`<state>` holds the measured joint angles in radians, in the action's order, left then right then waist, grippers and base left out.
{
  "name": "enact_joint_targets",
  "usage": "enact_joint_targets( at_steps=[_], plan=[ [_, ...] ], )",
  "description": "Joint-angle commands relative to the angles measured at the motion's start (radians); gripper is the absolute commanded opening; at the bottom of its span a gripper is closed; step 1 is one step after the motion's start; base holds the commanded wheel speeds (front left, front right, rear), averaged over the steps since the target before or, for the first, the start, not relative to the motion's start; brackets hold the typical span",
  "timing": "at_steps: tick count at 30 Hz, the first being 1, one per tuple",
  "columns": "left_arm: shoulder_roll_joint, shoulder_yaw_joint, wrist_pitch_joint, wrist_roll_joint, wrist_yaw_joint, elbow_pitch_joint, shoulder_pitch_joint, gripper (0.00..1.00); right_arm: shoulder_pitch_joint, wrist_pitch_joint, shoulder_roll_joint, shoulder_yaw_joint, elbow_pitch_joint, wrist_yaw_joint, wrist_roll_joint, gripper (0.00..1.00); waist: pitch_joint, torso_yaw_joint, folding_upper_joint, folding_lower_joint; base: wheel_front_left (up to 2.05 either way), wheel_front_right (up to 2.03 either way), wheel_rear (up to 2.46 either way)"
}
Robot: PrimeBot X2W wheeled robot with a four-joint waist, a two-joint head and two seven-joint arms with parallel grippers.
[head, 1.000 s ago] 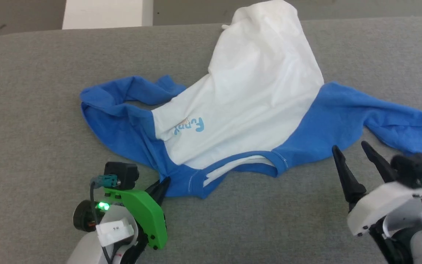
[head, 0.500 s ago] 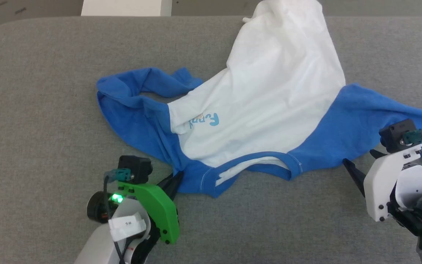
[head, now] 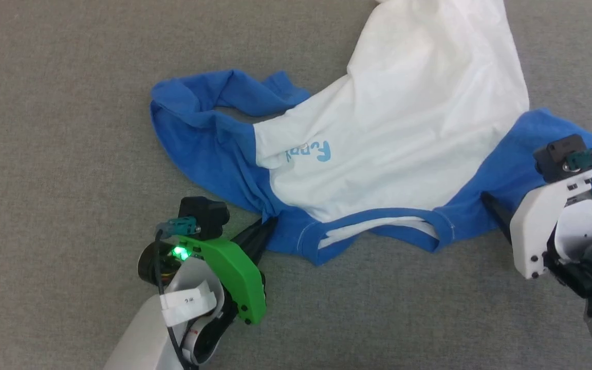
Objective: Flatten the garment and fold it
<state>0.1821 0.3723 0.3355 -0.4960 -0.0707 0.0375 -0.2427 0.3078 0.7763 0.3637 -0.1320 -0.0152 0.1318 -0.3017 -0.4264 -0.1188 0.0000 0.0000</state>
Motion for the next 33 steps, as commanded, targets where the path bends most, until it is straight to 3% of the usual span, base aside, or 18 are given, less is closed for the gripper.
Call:
enact_joint_targets(
  at_steps=[1, 2, 8, 22, 33],
  plan=[
    [0.002, 0.000, 0.002, -0.009, 0.002, 0.025, -0.007, 0.00, -0.014, 0.006, -0.016, -0.027, 0.055, -0.001, 0.002, 0.35, -0.014, -0.015, 0.0000, 0.0000, 0.00, 0.00, 0.00],
    [0.001, 0.001, 0.001, -0.010, 0.002, 0.027, -0.010, 0.00, -0.008, 0.000, -0.013, -0.032, 0.059, -0.001, 0.004, 0.00, -0.014, -0.017, 0.0000, 0.0000, 0.00, 0.00, 0.00],
    [0.001, -0.006, -0.028, -0.024, -0.005, 0.036, -0.012, 0.00, 0.012, -0.063, -0.003, -0.013, 0.058, -0.001, 0.005, 0.00, 0.018, -0.012, 0.0000, 0.0000, 0.00, 0.00, 0.00],
    [0.038, -0.103, -0.250, -0.079, -0.039, -0.084, -0.036, 0.00, 0.039, -0.307, -0.155, 0.189, -0.066, -0.001, -0.016, 0.00, 0.155, 0.070, 0.0000, 0.0000, 0.00, 0.00, 0.00],
    [0.076, -0.142, -0.147, -0.072, -0.014, -0.047, -0.302, 0.00, 0.246, -0.341, -0.186, 0.148, -0.019, -0.001, 0.017, 0.00, 0.274, 0.142, 0.0000, 0.0000, 0.00, 0.00, 0.00]
  ],
)
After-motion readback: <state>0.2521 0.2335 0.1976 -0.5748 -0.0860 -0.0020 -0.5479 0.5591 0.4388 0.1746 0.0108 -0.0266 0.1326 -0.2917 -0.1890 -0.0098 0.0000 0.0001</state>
